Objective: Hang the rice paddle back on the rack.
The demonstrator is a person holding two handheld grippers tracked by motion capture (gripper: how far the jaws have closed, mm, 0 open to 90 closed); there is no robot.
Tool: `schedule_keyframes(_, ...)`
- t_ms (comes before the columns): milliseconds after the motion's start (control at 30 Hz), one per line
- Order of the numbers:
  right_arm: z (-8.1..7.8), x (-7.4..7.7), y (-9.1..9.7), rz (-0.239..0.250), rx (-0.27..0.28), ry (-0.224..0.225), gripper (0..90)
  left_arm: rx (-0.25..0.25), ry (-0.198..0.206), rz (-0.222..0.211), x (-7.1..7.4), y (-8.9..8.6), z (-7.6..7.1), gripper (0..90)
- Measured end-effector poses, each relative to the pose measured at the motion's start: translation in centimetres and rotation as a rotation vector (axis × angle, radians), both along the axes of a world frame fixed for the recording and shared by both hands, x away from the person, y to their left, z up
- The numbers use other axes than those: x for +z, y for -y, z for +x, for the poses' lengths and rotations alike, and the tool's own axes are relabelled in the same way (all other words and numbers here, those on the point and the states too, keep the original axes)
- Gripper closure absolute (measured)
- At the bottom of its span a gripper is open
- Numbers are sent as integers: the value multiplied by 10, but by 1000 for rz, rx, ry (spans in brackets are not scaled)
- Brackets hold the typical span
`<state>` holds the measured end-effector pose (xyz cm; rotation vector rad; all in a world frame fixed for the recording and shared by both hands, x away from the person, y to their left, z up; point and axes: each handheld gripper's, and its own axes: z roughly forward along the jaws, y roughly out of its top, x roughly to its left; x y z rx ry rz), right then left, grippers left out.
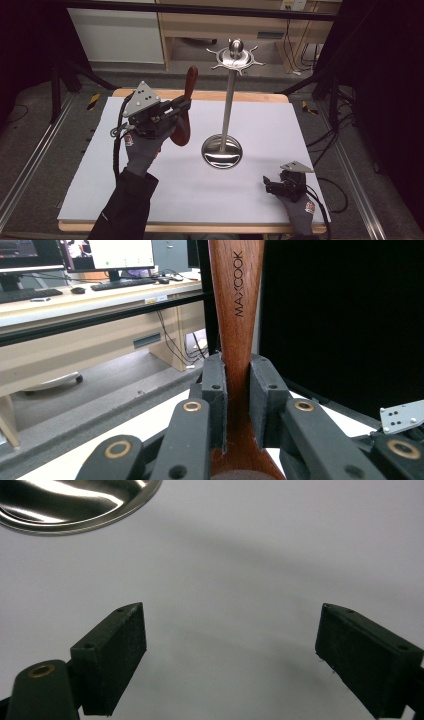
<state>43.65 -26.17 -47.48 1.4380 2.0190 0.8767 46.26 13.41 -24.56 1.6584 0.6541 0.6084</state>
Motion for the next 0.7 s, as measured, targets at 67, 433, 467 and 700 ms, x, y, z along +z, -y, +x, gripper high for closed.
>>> schedule_keyframes(67,0,0,0,6,-2,-3,132,-3,-1,2,1,2,1,781)
schedule_keyframes(433,0,1,1,6,1,2,131,-22,2,10,6,15,7,781)
schedule_keyframes(467,0,1,1,6,1,2,132,-23,1,11,6,16,8,781)
schedule_keyframes(700,0,1,1,4,0,7,132,-26,2,18,9,22,11,781)
